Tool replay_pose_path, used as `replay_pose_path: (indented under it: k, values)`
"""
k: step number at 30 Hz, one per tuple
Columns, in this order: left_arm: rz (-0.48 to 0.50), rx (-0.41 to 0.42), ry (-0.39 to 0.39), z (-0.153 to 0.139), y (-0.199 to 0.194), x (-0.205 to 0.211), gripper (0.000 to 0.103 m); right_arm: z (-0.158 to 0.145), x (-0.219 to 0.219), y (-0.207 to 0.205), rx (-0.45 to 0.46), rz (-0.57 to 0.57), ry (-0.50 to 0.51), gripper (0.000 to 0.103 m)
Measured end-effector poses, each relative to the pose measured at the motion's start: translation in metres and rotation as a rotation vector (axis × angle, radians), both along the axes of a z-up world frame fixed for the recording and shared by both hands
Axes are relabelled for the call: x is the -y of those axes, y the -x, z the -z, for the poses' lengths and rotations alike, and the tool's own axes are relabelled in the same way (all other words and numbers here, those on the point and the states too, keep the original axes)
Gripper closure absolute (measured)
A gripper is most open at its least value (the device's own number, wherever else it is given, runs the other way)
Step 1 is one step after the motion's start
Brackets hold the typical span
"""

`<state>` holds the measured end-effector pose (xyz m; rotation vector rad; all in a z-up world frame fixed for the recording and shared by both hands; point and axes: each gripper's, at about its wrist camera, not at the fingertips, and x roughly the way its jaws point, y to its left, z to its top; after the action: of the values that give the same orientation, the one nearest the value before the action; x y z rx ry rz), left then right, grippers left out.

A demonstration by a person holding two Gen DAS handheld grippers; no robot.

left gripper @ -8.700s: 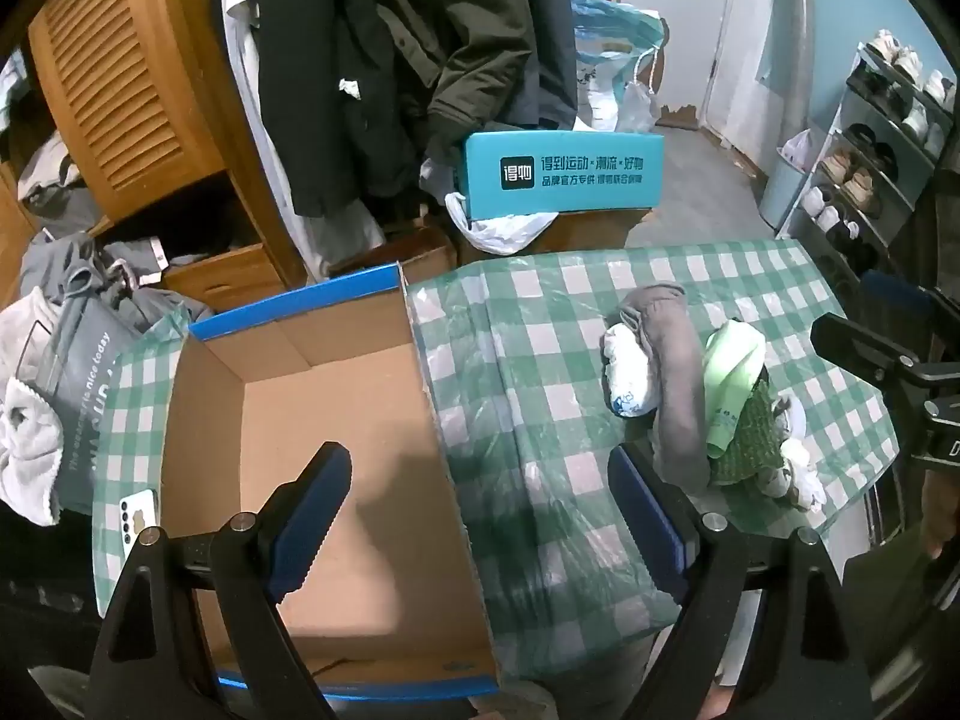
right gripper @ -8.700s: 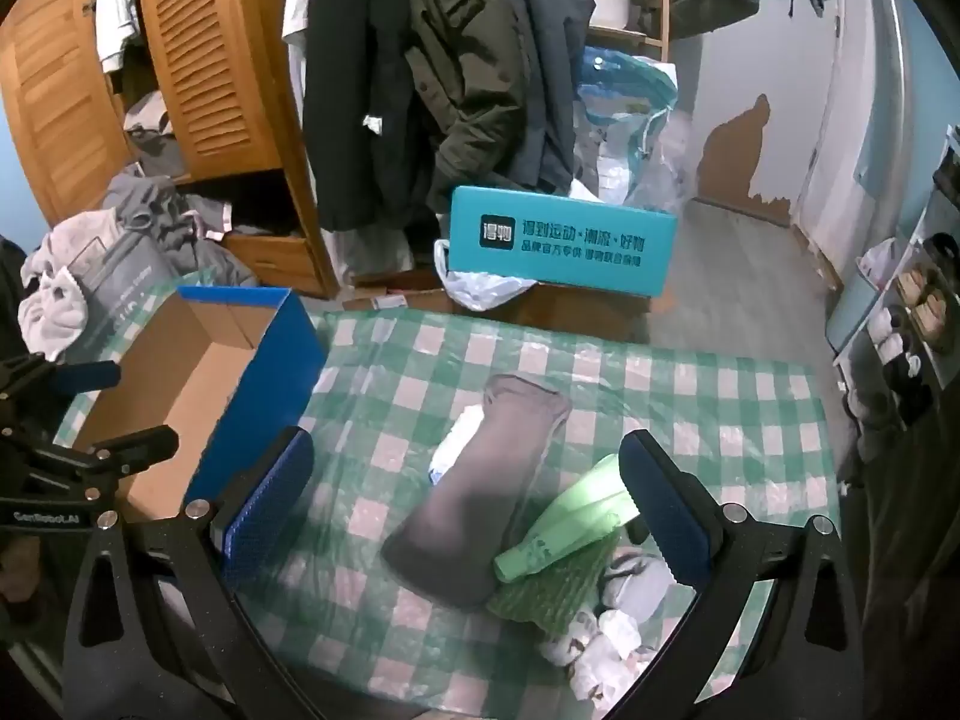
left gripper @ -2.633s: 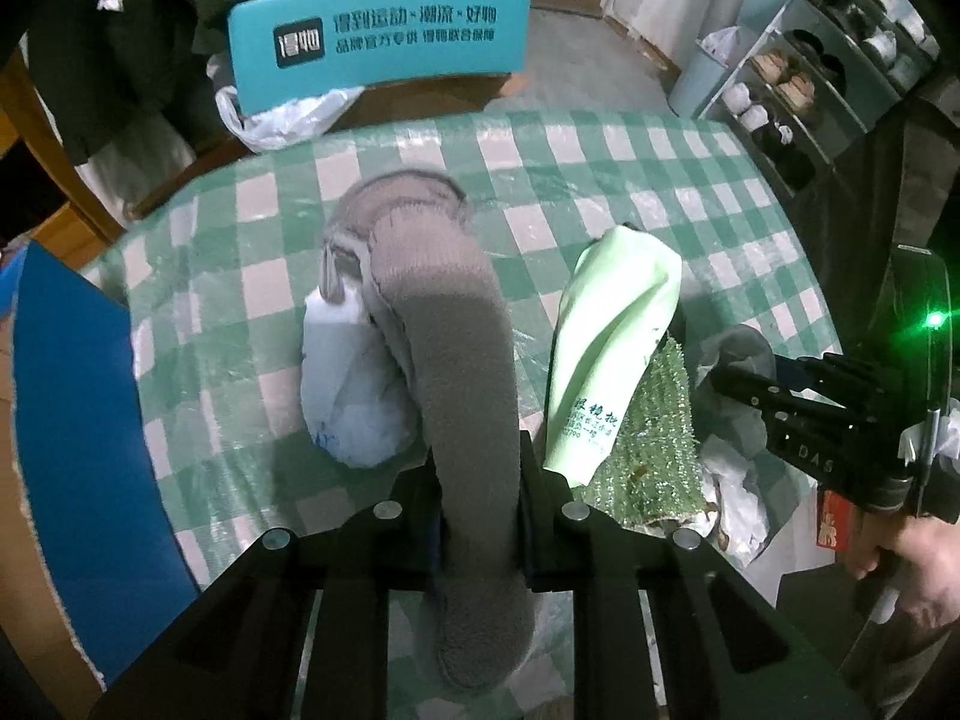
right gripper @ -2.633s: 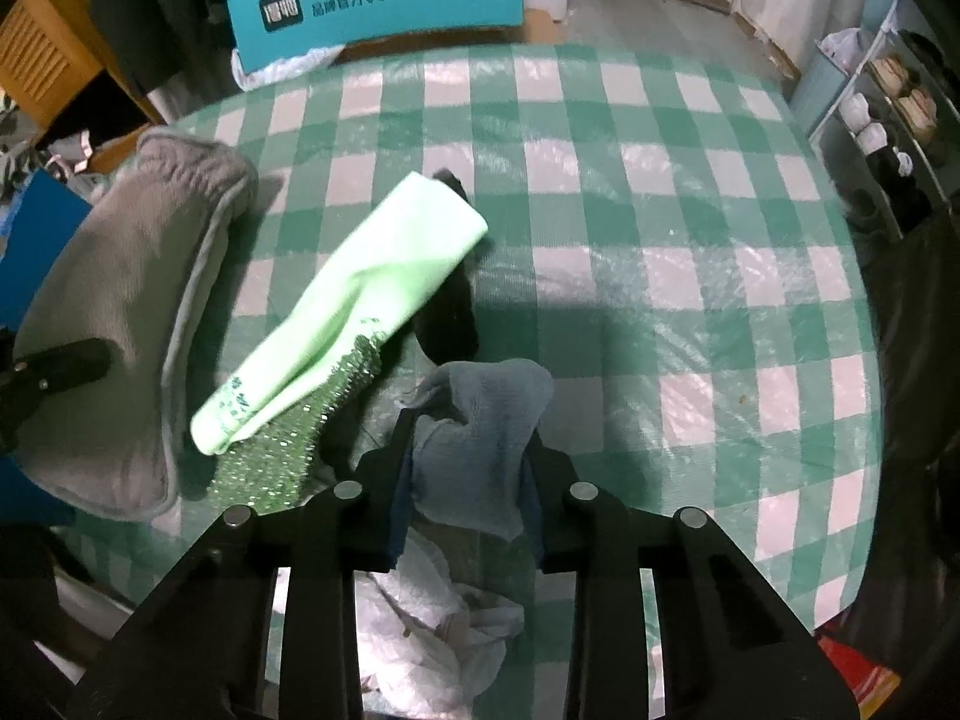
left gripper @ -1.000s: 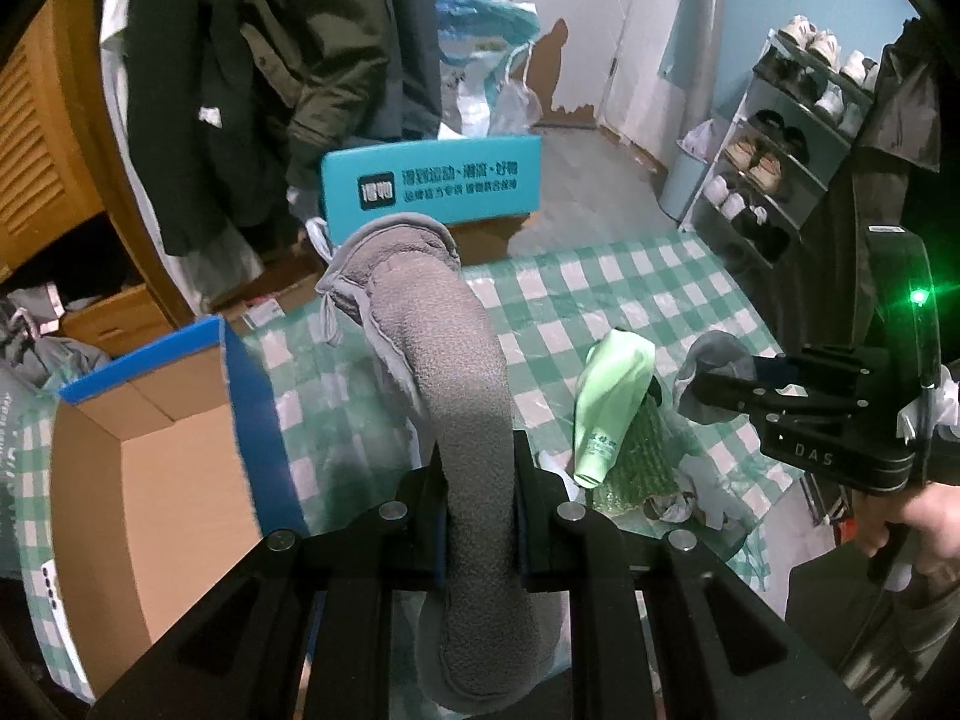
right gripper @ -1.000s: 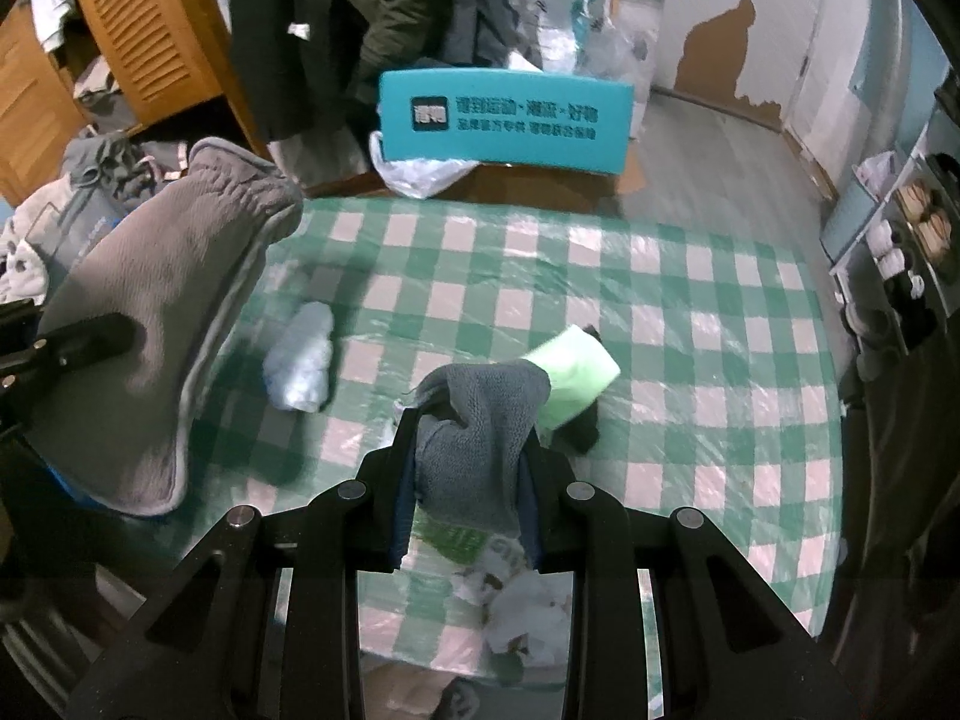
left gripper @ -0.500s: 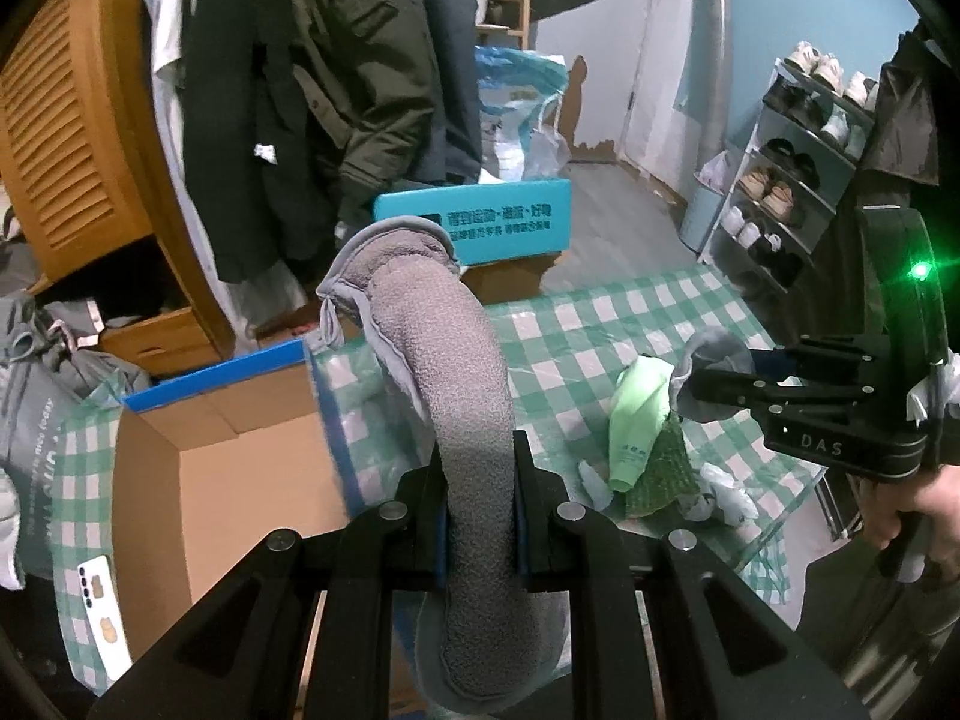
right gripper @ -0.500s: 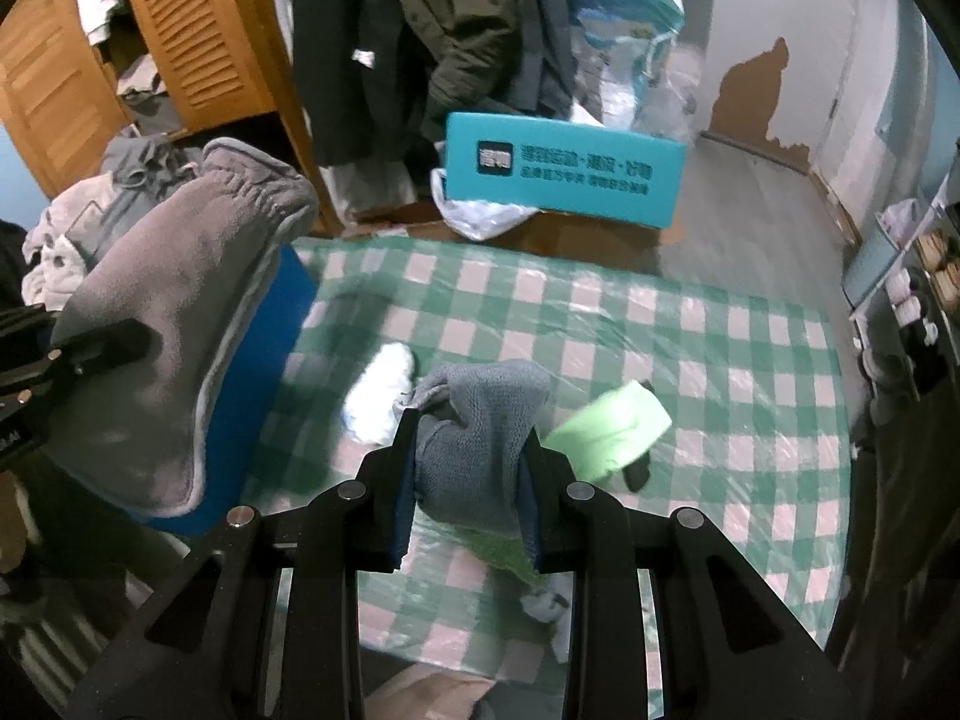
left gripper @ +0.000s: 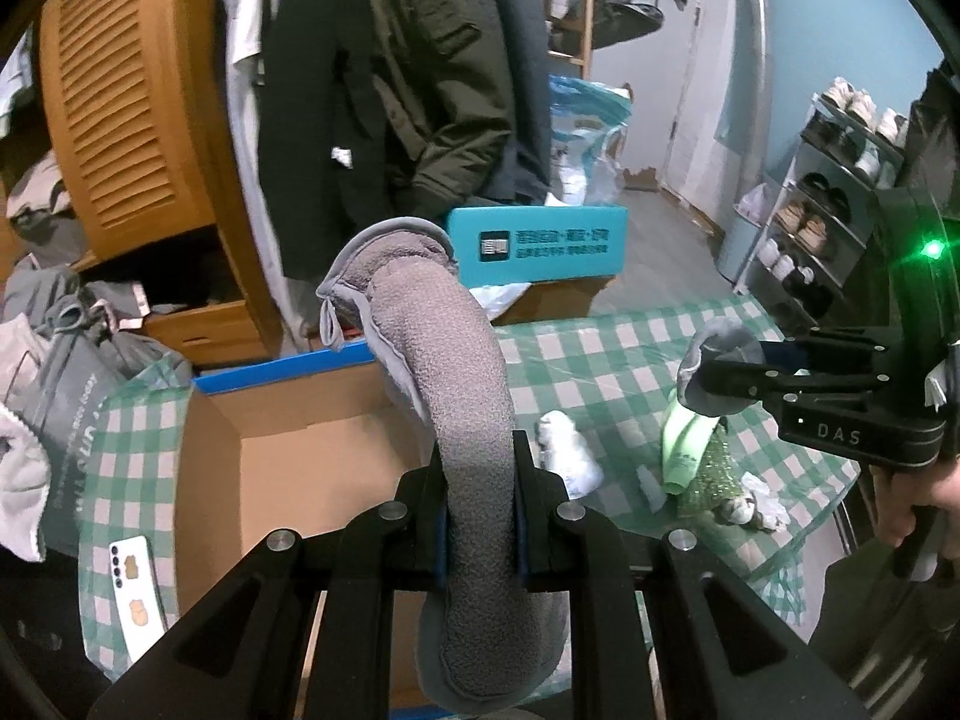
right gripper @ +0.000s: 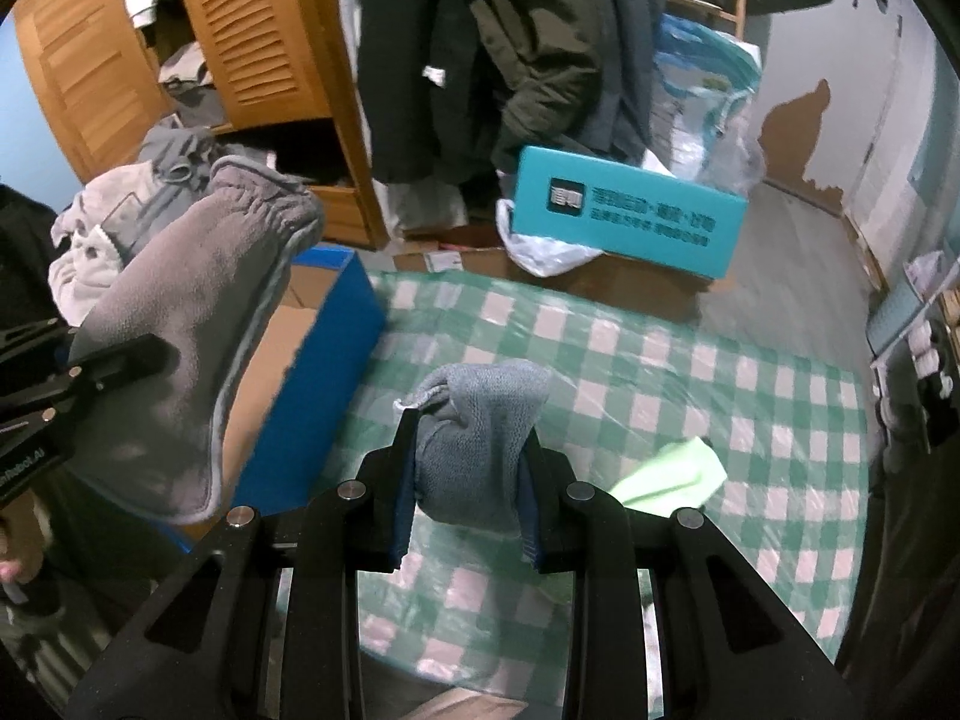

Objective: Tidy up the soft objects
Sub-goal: 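Lift the grey sock and grey cloth and carry both over the cardboard box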

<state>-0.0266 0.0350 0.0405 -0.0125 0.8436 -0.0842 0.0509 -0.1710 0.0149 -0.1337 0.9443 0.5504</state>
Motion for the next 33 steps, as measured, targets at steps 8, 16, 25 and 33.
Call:
replay_pose_path:
  k: [8,16,25,33]
  values:
    - [-0.07,0.019,-0.013,-0.003,0.009,-0.033,0.087,-0.007,-0.043,-0.001,0.005,-0.056,-0.008,0.075]
    - [-0.135,-0.005,-0.025,0.011,0.014,-0.068,0.087,-0.013,-0.093,0.002,0.003,-0.134,-0.024,0.075]
    - [-0.172,-0.04,-0.047,0.024,0.014,-0.088,0.087,-0.003,-0.142,0.008,-0.026,-0.21,-0.014,0.075]
    - [-0.206,-0.09,-0.067,0.043,0.013,-0.102,0.087,0.009,-0.174,0.011,-0.053,-0.255,0.003,0.075]
